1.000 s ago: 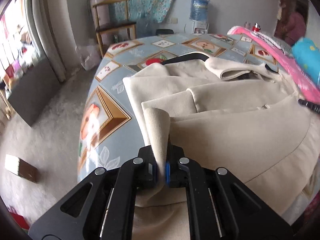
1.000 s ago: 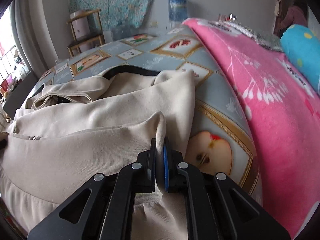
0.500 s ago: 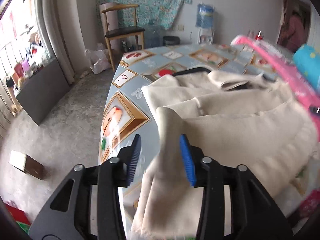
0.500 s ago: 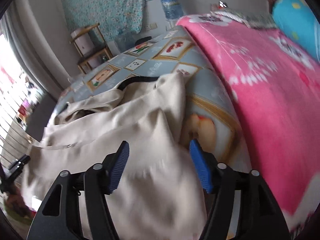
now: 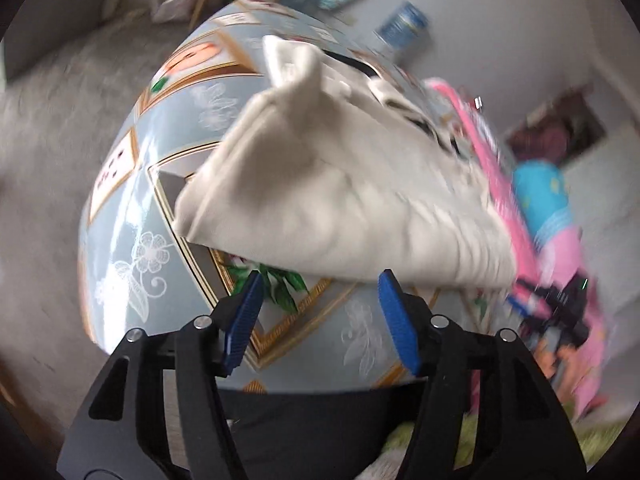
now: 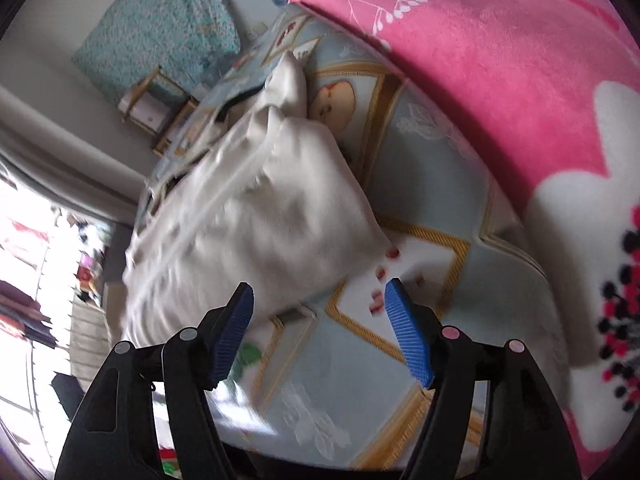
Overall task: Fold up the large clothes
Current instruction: 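Fold the lifted hem over toward the collar with both grippers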
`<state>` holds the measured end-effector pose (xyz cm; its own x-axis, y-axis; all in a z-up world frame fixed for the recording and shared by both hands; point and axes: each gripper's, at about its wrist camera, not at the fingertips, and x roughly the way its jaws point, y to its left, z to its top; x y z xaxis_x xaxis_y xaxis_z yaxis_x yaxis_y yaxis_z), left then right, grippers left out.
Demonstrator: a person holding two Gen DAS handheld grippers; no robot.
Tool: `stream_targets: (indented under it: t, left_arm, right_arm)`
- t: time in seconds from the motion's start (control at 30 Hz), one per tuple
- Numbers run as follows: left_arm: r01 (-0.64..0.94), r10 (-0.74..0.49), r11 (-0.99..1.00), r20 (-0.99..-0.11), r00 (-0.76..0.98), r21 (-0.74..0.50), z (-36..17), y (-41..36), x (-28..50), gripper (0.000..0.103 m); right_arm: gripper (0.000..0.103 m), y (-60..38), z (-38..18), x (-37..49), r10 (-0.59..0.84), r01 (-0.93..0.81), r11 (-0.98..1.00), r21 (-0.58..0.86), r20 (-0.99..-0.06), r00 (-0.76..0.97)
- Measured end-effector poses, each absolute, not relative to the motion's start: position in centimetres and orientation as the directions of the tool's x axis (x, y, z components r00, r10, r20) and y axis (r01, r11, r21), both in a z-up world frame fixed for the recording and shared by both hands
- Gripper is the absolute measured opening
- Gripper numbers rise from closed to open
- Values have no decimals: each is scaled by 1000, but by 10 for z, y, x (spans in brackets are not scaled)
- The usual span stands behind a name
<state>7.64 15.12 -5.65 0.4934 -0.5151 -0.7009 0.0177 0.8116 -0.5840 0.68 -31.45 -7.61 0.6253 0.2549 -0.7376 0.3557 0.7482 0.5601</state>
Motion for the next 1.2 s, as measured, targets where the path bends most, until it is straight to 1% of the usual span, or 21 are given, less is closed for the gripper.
stream_targets:
  t: [0.07,0.1,0.27,0.33,0.37,0.4,0.43,0.47,0.5,0.53,0.57,0.6,0.63,0.67,0.73,0.8,1.0,1.1,1.13,1.2]
  left_arm:
    - [-35,-535,756,-648,542,-653,-60,163,80,66]
    - [-52,-540,735,-630,558,-676,-63,166,82,66]
    - [-126,-553,622,-547,628,-773,-73,178,85,66]
    - [-142,-524,631,-554,647,-763,-71,174,85,65]
    - [-152,-507,638,-560,655,-755,-70,173,86,61]
    - [-170,-482,649,-574,662,-741,-69,170,86,58]
    - [-183,-462,659,-585,666,-729,-69,168,87,51]
    - [-200,-434,678,-604,668,-708,-68,165,89,42]
    - [-208,-415,693,-618,668,-690,-67,165,89,39]
    - [-212,-386,724,-641,664,-656,-66,161,90,32]
    - [-205,-345,775,-672,655,-598,-62,155,92,24]
    - [-187,-311,818,-691,652,-544,-58,149,93,21]
    - [-161,-276,859,-703,656,-487,-53,142,92,15]
    - [-125,-223,907,-710,668,-402,-45,132,89,10]
    - [-59,-132,968,-697,705,-243,-27,112,81,8]
    - [-29,-110,981,-679,726,-190,-13,105,74,7]
    - [14,-113,988,-669,734,-151,15,108,55,4]
    - [20,-124,988,-697,706,-156,13,111,49,4]
    - [18,-131,986,-720,682,-163,5,114,49,4]
    - [2,-126,987,-752,647,-163,-9,118,54,9]
  right_arm:
    - [67,-318,-77,13,251,371,717,590,-715,652]
    - [67,-320,-79,13,249,382,699,604,-707,662]
    - [67,-323,-86,12,211,416,622,664,-653,727]
    - [67,-321,-87,11,181,422,612,669,-638,748]
    - [67,-319,-88,11,166,425,614,665,-635,754]
    - [66,-318,-87,12,150,429,622,655,-638,756]
    - [59,-315,-85,14,116,443,644,623,-652,749]
    - [50,-313,-83,17,80,458,672,581,-672,736]
    - [45,-308,-81,21,34,470,710,524,-692,721]
    - [37,-306,-79,24,4,474,736,484,-703,711]
    - [29,-303,-77,27,-22,471,764,440,-712,702]
    - [24,-299,-75,31,-43,460,794,396,-719,694]
    - [18,-293,-70,30,-74,441,834,331,-725,685]
    - [17,-285,-64,31,-108,426,864,270,-726,679]
    - [14,-273,-50,28,-170,399,902,163,-716,677]
    - [13,-272,-41,24,-176,389,910,145,-714,678]
    - [12,-281,-30,8,-118,374,907,192,-737,666]
    - [12,-282,-35,0,-116,368,914,170,-761,639]
    - [14,-284,-42,2,-96,358,917,177,-772,628]
    - [18,-294,-55,8,-47,360,908,212,-804,592]
